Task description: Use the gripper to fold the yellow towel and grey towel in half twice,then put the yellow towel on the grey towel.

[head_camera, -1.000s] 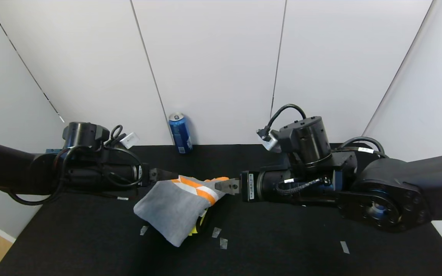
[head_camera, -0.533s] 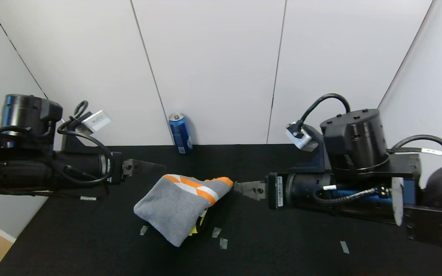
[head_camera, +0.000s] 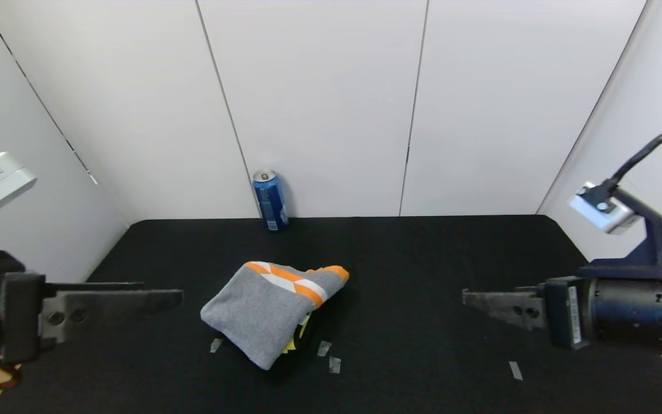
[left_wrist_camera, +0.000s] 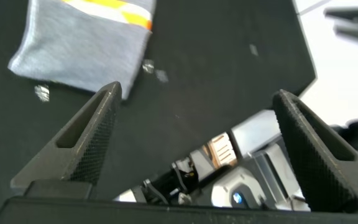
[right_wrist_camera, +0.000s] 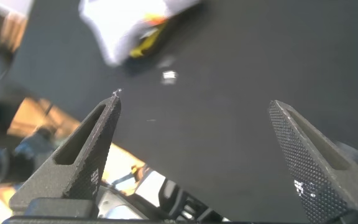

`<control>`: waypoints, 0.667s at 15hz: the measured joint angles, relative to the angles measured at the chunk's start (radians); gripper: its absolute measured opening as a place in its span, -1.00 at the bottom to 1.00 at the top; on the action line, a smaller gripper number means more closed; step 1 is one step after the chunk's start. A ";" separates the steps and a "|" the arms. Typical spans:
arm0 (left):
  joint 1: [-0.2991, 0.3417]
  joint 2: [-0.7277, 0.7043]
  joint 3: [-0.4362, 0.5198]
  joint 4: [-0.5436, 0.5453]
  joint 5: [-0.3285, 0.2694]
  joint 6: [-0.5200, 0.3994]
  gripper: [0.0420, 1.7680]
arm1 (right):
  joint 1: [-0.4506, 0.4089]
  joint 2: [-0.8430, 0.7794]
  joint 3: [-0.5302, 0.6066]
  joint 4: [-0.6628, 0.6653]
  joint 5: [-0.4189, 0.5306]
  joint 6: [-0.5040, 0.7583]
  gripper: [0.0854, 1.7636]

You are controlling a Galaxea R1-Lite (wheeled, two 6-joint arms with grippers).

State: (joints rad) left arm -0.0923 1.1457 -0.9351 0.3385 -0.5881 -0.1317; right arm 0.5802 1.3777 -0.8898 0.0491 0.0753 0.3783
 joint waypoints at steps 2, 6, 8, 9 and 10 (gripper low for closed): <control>-0.014 -0.103 0.013 0.051 0.001 -0.001 0.94 | -0.106 -0.070 0.023 0.015 0.003 -0.004 0.94; -0.023 -0.286 0.050 0.131 0.003 -0.003 0.94 | -0.334 -0.217 0.096 0.021 0.004 -0.061 0.94; -0.023 -0.365 0.064 0.174 0.004 -0.003 0.94 | -0.411 -0.303 0.154 0.025 0.002 -0.100 0.94; -0.023 -0.406 0.075 0.189 0.004 -0.003 0.94 | -0.432 -0.348 0.182 0.030 0.002 -0.107 0.94; -0.023 -0.443 0.087 0.204 0.005 -0.003 0.94 | -0.445 -0.398 0.207 0.045 0.001 -0.109 0.94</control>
State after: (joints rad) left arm -0.1153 0.7028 -0.8477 0.5430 -0.5832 -0.1347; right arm 0.1355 0.9800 -0.6830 0.0945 0.0768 0.2689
